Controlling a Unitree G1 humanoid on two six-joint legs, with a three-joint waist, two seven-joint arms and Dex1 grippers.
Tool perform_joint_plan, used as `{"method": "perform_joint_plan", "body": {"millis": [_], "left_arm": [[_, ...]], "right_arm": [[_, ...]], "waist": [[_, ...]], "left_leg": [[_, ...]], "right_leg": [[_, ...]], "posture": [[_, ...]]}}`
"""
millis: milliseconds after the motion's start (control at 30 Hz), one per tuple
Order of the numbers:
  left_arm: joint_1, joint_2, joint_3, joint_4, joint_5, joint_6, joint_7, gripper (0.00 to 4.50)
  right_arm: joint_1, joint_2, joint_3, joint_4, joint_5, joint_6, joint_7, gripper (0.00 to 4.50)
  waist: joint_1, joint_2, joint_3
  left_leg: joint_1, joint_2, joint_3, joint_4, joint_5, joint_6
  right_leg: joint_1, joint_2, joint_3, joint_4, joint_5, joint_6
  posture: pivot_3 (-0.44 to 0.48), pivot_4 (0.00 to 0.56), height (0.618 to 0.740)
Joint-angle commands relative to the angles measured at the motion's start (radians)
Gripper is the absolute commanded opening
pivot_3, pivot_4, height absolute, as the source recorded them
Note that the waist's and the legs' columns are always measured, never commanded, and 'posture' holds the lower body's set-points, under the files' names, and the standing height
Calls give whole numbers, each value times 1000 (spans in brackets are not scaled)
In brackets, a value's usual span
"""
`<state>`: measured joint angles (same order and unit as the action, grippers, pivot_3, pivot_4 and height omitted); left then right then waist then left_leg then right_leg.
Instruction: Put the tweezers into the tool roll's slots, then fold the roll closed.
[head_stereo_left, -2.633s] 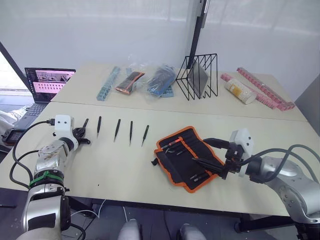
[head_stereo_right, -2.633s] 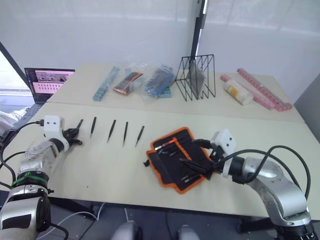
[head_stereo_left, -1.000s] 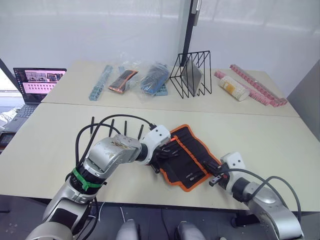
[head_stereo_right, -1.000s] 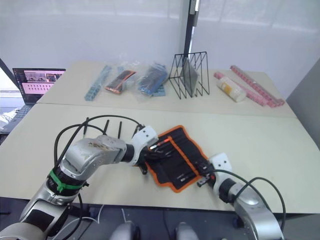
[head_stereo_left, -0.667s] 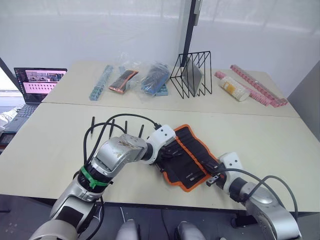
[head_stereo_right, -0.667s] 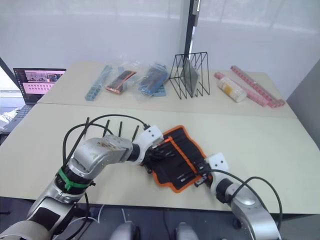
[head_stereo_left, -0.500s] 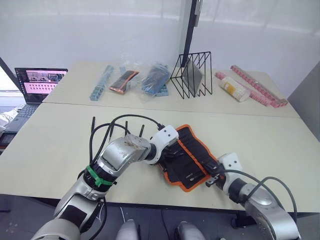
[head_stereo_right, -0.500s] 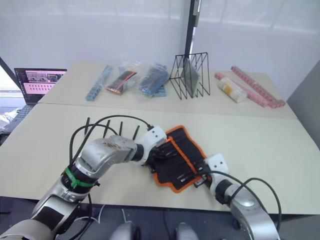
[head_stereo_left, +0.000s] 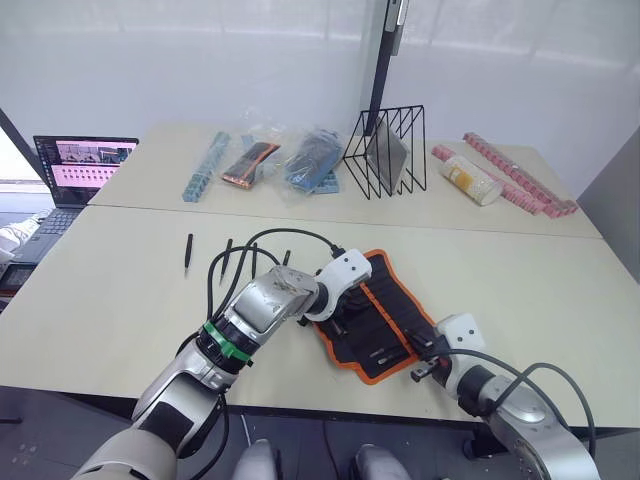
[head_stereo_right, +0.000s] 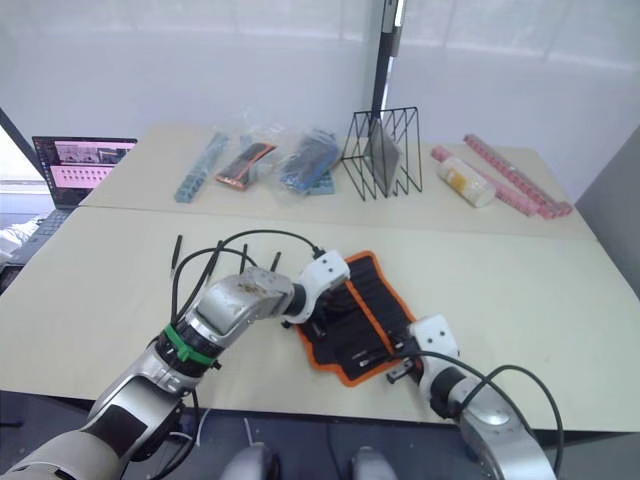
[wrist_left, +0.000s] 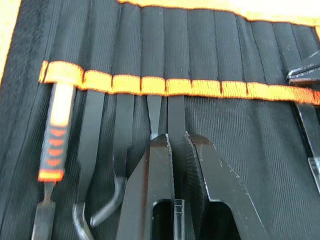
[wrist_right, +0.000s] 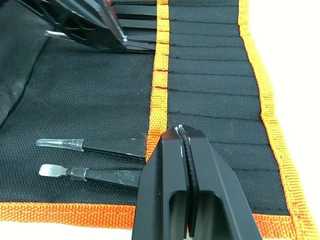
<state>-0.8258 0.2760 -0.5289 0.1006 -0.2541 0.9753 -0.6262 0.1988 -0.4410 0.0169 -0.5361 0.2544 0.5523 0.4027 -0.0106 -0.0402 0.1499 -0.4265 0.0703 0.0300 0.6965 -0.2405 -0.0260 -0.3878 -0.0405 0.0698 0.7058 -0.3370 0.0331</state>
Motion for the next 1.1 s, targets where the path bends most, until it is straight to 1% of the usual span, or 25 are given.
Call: {"method": "perform_joint_plan", "body": {"millis": [33, 167, 300, 400, 533, 600, 633, 700, 833, 933, 967, 1067, 1100], "left_arm": [[-45, -26, -23, 76, 57, -113, -44, 0], [-66, -74, -26, 163, 93, -186, -72, 0], [-71, -125, -25, 234, 135, -234, -74, 0], [-68, -135, -25, 256, 163, -260, -82, 0], [-61, -111, -18, 230, 187, -271, -107, 0], [-59, -91, -12, 210, 194, -269, -120, 955], [-60, -81, -8, 200, 195, -266, -128, 1213], [-61, -53, 5, 164, 193, -250, -150, 1875], [-50, 23, 54, 34, 156, -201, -207, 3196], [-15, 72, 150, -60, 85, -161, -234, 4235], [3, 89, 192, -91, 58, -158, -241, 4465], [63, 129, 332, -192, -50, -131, -270, 4465], [88, 142, 409, -235, -108, -84, -268, 4465]], "right_arm": [[35, 14, 72, 19, -7, 48, 4, 22], [45, 24, 87, -1, -15, 56, -6, 22], [51, 28, 92, -17, -17, 66, -16, 22], [52, 33, 97, -28, -19, 73, -23, 22], [56, 36, 97, -30, -25, 72, -26, 22], [60, 38, 95, -29, -29, 69, -27, 0], [60, 39, 94, -27, -30, 69, -28, 0], [58, 40, 93, -24, -33, 70, -29, 0], [44, 40, 89, -9, -36, 77, -31, 0], [24, 39, 87, 12, -41, 78, -33, 0], [19, 39, 86, 18, -43, 78, -33, 0], [8, 37, 85, 32, -47, 75, -31, 0], [6, 35, 84, 35, -48, 73, -30, 0]], "waist": [[0, 0, 0], [-2, 0, 0], [0, 0, 0], [3, -1, -1], [4, -1, -1], [3, -1, -1], [1, 0, -1], [-4, 0, -1], [-9, 0, -1], [-9, 0, -1], [-9, 0, -1], [-8, 0, -1], [-8, 0, -1]], "left_leg": [[0, 0, 0, 0, 0, 0], [0, 0, 0, -1, 0, 0], [0, -1, 0, -1, 0, 0], [0, -1, -1, 0, 1, 2], [-1, -1, -1, 0, 2, 3], [-1, -1, -1, 0, 2, 3], [-1, -1, -1, -1, 2, 3], [-1, -1, -1, -1, 2, 3], [-1, -1, -1, -2, 2, 3], [-1, 0, -1, -2, 2, 3], [-1, 0, -1, -2, 2, 3], [-1, 0, -2, -2, 2, 3], [-1, 0, -2, -2, 2, 3]], "right_leg": [[0, 0, 0, -1, 0, 0], [1, 0, 0, -3, 0, 0], [2, 0, 0, -4, 0, 0], [3, 0, 0, -5, 0, 1], [3, 0, 1, -5, -1, 1], [2, 0, 1, -5, -1, 1], [2, 0, 1, -5, -1, 1], [1, 0, 1, -5, -1, 1], [0, 0, 1, -4, -1, 1], [0, 1, 1, -4, -1, 1], [1, 1, 1, -4, -1, 1], [1, 0, 0, -4, -1, 1], [1, 1, 0, -4, -1, 1]], "posture": [[0, 150, 684], [0, 150, 684], [0, 150, 684], [0, 150, 684], [0, 150, 684], [0, 150, 684], [0, 150, 684], [0, 150, 684], [0, 150, 684], [0, 150, 684], [0, 150, 684], [0, 150, 684], [0, 150, 684]]}}
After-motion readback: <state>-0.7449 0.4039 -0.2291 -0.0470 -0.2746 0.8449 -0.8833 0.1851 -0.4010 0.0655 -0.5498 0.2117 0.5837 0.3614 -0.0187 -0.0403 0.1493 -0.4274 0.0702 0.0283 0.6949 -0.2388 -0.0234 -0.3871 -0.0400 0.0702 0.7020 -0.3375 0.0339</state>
